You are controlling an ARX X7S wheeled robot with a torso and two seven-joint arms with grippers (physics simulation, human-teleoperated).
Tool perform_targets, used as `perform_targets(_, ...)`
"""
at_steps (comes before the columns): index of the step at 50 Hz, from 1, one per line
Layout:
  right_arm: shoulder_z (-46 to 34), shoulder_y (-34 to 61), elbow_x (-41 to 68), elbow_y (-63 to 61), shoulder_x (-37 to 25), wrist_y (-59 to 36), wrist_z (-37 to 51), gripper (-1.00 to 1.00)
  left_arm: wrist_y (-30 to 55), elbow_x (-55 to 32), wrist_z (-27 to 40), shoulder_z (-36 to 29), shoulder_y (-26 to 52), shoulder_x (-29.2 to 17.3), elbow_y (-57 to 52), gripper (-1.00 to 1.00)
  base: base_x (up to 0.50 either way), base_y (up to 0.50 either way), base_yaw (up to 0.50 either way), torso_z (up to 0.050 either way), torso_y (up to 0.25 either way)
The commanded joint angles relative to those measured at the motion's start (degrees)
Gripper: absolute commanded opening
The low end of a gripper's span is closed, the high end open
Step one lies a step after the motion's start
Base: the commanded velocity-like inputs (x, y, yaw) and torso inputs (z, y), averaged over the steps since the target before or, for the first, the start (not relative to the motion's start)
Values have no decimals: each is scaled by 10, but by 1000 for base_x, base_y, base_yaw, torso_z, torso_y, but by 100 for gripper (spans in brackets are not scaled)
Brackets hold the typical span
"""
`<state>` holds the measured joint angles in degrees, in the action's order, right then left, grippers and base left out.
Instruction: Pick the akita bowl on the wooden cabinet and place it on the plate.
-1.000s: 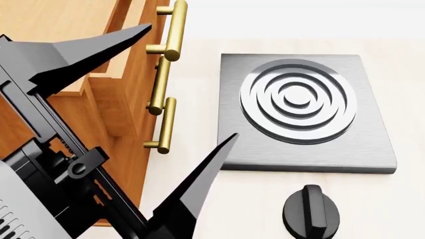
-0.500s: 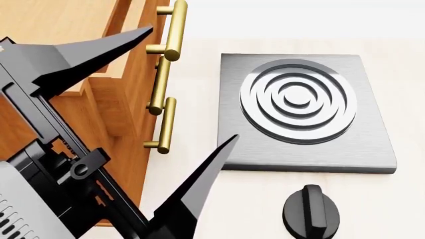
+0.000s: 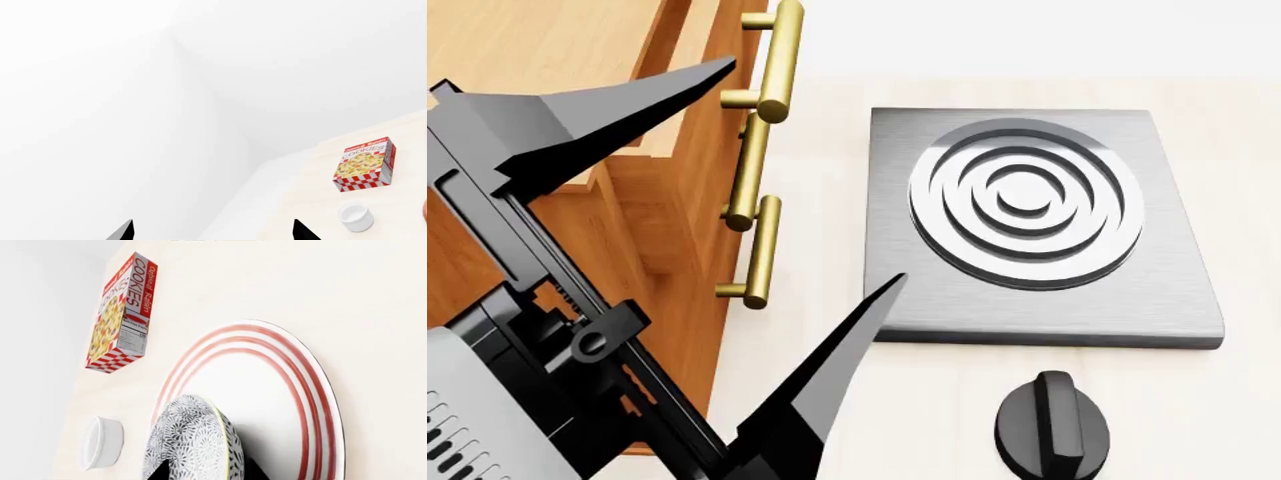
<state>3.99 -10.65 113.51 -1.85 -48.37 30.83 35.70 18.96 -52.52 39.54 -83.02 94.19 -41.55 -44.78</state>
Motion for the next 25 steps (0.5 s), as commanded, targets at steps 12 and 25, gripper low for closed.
perform_targets(12, 17, -2, -28, -2, 10, -4, -18, 100, 1, 2, -17, 16, -2, 9, -2, 100, 0, 0, 0, 0, 0)
perform_targets(25, 28, -25, -49, -20, 4, 9, -2, 100, 2, 3, -15, 17, -5, 7, -3, 100, 0, 0, 0, 0, 0)
